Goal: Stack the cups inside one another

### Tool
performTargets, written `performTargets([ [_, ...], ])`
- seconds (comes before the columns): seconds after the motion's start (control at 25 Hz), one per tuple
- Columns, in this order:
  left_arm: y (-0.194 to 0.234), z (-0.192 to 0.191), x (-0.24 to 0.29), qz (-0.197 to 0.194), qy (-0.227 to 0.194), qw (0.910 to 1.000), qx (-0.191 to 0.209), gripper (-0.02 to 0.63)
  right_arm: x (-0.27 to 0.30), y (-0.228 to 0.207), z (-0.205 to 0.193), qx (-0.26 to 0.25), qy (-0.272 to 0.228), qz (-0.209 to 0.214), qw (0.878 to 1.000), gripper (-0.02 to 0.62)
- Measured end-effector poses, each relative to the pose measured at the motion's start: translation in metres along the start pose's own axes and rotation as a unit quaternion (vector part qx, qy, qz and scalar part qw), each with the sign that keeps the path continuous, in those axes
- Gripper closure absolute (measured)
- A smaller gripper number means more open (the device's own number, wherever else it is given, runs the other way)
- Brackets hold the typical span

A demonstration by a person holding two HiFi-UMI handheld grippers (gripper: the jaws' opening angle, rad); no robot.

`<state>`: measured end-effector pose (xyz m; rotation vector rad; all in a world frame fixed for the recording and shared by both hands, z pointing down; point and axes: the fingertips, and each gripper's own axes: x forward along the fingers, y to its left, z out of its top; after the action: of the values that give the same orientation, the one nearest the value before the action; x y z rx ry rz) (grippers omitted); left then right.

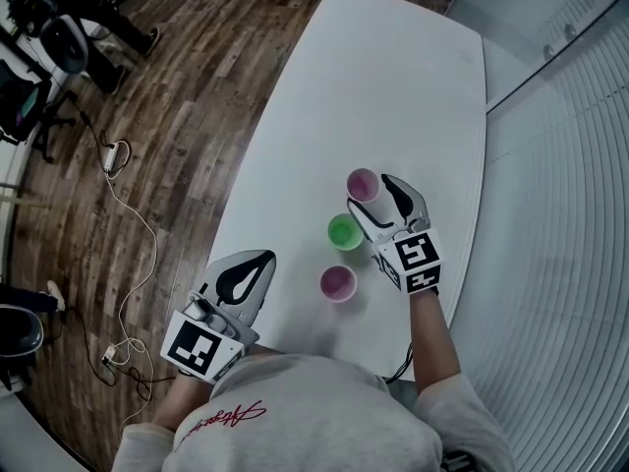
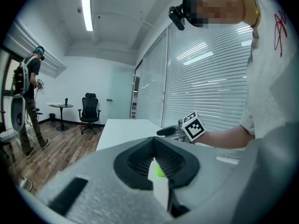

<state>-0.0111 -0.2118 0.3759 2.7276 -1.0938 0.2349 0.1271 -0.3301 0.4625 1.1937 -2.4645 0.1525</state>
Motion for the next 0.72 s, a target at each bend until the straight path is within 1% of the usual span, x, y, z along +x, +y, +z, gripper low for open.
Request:
performTargets([
  [0.16,0.004,-0.011,-0.004,0.005,0.019,0.9998,-0.005,0.611,0.009,-0.001,-0.007,-0.005,0.010,0.004,1.000,0.287],
  [0.4,0.011,-0.009,-0.009,0.014,0.008,0.9998,-0.010,0.611,0.020,-0.002,-0.012,0.003,0.018,0.007,1.000,0.272],
  [0.6,0.012,-0.018,-0.012,0.017,0.024,0.9995,-0.013,0.611,0.027,-0.006,-0.024,0.008,0.028,0.006,1.000,0.258],
  [0.72,0.016,-0.007,-0.013,0.021,0.003,0.9997,-0.013,0.611,0.031,-0.006,-0.027,0.007,0.036,0.005,0.999,0.247],
])
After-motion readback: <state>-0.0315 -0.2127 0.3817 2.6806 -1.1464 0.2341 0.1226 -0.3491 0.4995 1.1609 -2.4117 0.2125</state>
